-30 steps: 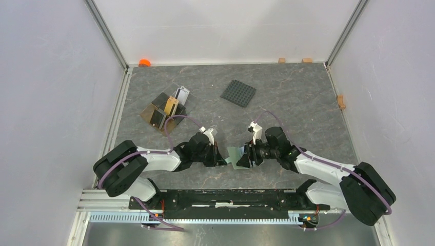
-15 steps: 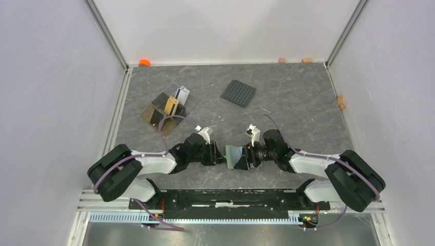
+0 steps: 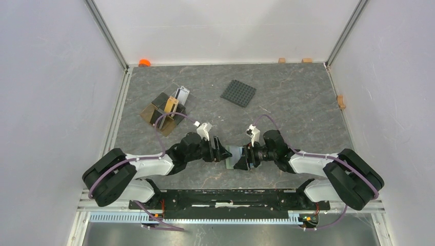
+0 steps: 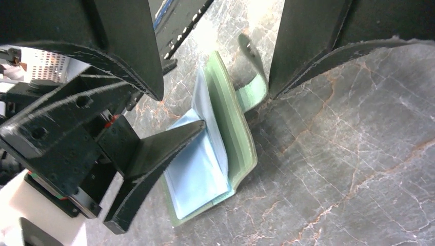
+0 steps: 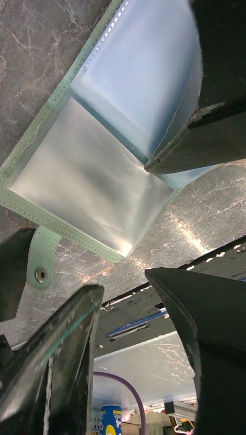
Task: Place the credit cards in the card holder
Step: Open the card holder at the center of the board.
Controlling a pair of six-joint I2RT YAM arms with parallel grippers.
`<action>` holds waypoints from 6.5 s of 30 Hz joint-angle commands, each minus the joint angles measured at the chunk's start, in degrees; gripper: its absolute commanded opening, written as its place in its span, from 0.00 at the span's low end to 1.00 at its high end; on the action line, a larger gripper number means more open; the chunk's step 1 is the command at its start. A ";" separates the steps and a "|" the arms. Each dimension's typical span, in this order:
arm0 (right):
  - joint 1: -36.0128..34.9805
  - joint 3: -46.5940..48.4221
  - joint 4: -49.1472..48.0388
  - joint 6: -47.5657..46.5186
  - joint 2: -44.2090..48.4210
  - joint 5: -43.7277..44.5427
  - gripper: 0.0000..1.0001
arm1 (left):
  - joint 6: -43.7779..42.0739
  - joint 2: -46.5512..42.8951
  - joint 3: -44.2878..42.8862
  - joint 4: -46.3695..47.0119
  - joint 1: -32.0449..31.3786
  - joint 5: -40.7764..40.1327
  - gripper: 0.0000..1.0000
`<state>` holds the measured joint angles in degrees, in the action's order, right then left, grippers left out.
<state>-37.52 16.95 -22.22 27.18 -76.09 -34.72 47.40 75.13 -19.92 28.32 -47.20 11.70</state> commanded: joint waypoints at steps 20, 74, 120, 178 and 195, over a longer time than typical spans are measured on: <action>2.71 7.01 21.84 -5.12 14.65 10.61 0.72 | -1.19 16.03 -6.37 7.80 0.23 2.89 0.02; 10.18 -0.19 17.70 -1.27 19.75 2.91 0.33 | -0.99 16.81 -5.31 7.69 0.18 2.27 0.02; 10.18 -1.99 21.57 -4.06 19.95 10.09 0.12 | -1.08 19.62 -4.59 9.10 0.27 1.75 0.02; 1.52 7.06 21.91 -1.95 21.33 11.44 0.34 | 0.26 15.32 -9.27 4.62 -1.75 2.47 0.02; 0.05 -1.98 15.10 -0.31 8.74 18.54 0.32 | -5.36 16.74 -9.87 -0.91 -0.84 1.66 0.02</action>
<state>-37.74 17.47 -6.87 26.81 -68.27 -21.50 45.43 91.35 -29.61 28.97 -48.60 13.78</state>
